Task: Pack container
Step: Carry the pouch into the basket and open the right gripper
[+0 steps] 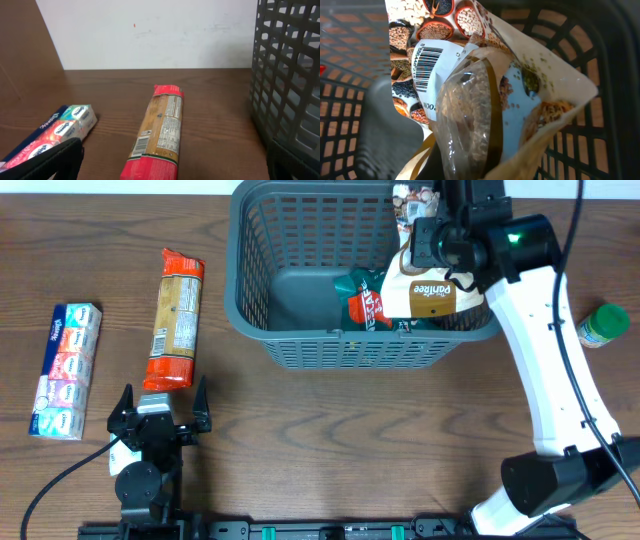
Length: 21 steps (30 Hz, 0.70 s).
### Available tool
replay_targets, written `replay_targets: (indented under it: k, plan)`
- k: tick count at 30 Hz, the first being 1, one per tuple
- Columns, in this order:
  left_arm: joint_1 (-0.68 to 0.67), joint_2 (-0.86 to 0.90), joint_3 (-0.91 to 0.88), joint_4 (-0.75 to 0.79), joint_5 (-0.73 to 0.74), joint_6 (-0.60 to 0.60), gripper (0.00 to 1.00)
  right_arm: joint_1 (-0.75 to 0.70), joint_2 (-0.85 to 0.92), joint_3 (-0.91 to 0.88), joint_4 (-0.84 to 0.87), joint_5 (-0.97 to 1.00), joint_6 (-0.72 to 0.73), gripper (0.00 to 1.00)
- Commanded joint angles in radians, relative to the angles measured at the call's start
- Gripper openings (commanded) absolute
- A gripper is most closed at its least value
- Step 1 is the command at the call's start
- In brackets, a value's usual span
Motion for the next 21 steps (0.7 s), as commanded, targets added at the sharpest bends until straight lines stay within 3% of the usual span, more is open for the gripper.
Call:
replay_targets:
  k: [1, 2, 3, 4, 12, 18, 21]
  plan:
    - [-0.004, -0.007, -0.011, 0.005, -0.001, -0.013, 0.98, 0.01, -0.008, 0.008, 0.004, 0.014, -0.014, 0.15]
    - [-0.004, -0.007, -0.011, 0.005, -0.001, -0.013, 0.99, 0.01, -0.009, 0.008, 0.004, 0.014, -0.014, 0.38]
    - [-0.004, -0.007, -0.011, 0.005, -0.001, -0.013, 0.99, 0.01, -0.009, 0.008, 0.003, 0.014, -0.014, 0.84]
    - [-0.004, -0.007, -0.011, 0.005, -0.001, -0.013, 0.99, 0.01, -0.009, 0.008, 0.002, 0.014, -0.014, 0.99]
    - [-0.004, -0.007, -0.011, 0.005, -0.001, -0.013, 0.99, 0.01, -0.014, 0.008, -0.004, 0.024, -0.014, 0.99]
    - [-0.004, -0.007, -0.011, 0.005, -0.001, -0.013, 0.99, -0.003, -0.09, 0.01, 0.01, 0.137, -0.015, 0.99]
    - [-0.004, -0.007, -0.011, 0.005, -0.001, -0.013, 0.99, -0.01, -0.163, 0.01, 0.016, 0.211, -0.125, 0.99]
